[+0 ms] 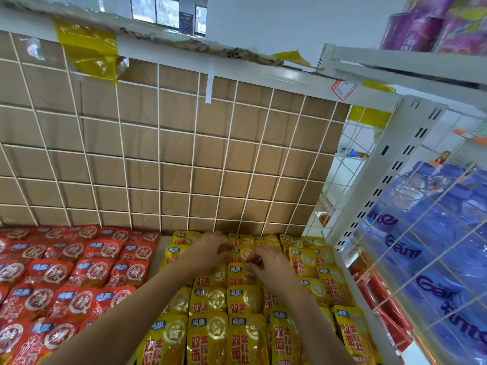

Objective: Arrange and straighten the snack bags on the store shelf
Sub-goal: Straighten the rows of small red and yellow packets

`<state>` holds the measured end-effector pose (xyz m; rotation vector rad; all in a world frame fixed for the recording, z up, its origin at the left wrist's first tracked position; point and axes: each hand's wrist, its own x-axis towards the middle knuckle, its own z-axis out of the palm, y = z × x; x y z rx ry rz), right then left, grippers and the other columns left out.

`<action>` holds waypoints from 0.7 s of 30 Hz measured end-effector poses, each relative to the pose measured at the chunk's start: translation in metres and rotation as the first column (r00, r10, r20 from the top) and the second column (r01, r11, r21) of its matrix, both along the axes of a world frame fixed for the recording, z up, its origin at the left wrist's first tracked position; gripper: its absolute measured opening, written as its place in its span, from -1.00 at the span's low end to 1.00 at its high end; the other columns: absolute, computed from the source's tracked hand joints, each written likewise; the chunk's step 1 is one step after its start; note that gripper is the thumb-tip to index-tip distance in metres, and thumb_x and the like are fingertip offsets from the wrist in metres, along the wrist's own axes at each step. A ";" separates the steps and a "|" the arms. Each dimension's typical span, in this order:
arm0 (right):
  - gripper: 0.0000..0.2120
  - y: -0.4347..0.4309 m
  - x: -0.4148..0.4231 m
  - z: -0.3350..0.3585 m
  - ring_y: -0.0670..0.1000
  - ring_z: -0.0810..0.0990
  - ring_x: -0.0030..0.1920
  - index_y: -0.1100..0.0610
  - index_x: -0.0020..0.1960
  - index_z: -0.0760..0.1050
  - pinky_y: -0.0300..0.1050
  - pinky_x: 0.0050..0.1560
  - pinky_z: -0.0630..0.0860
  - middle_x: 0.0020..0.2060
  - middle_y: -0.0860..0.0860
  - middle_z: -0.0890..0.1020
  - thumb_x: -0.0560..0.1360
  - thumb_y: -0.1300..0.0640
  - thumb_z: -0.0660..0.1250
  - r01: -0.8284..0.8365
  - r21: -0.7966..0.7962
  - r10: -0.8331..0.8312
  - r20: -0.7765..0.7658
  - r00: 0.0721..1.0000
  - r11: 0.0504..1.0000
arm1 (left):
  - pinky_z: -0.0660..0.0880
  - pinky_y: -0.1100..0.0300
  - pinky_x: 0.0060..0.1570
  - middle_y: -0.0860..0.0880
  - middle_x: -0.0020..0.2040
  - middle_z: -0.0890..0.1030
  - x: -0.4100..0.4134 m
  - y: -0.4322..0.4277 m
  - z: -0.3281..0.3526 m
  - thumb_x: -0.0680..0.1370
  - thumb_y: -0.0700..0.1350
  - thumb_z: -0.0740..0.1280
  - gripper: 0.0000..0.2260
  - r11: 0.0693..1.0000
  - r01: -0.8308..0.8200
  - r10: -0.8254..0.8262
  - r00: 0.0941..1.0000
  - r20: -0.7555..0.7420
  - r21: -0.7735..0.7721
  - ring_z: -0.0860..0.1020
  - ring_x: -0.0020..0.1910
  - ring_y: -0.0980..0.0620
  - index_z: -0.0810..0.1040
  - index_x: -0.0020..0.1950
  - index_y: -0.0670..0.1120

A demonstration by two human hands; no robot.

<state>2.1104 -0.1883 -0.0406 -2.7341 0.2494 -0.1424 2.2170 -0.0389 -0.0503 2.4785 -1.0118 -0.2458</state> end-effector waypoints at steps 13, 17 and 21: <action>-0.86 -0.004 0.005 -0.006 -0.05 0.49 0.01 0.06 -0.03 0.54 -0.16 0.01 0.42 -0.01 -0.02 0.55 0.48 0.02 0.31 0.005 0.068 -0.005 0.004 1.000 0.998 | 0.28 0.26 0.24 0.04 0.22 0.47 0.002 -0.003 -0.004 0.55 -0.12 0.27 -0.71 0.997 0.023 -0.023 1.000 -0.008 -0.076 0.39 0.25 0.08 0.48 0.28 0.03; -0.86 -0.003 0.003 -0.006 -0.06 0.49 0.00 0.07 -0.02 0.53 -0.17 0.01 0.43 -0.02 -0.03 0.55 0.49 0.03 0.31 0.004 0.083 -0.005 0.010 1.000 0.997 | 0.31 0.24 0.24 0.05 0.23 0.46 0.000 -0.002 -0.005 0.56 -0.11 0.26 -0.71 0.998 0.020 -0.020 1.000 -0.002 -0.067 0.39 0.24 0.08 0.48 0.28 0.04; -0.86 -0.002 0.001 -0.005 -0.08 0.48 -0.02 0.07 -0.02 0.53 -0.20 -0.02 0.41 -0.03 -0.04 0.55 0.50 0.02 0.30 -0.007 0.091 0.004 0.033 0.999 0.996 | 0.32 0.19 0.26 0.03 0.22 0.44 -0.002 -0.004 -0.003 0.57 -0.08 0.24 -0.72 0.996 0.001 0.000 1.000 0.009 -0.085 0.39 0.26 0.05 0.46 0.28 0.03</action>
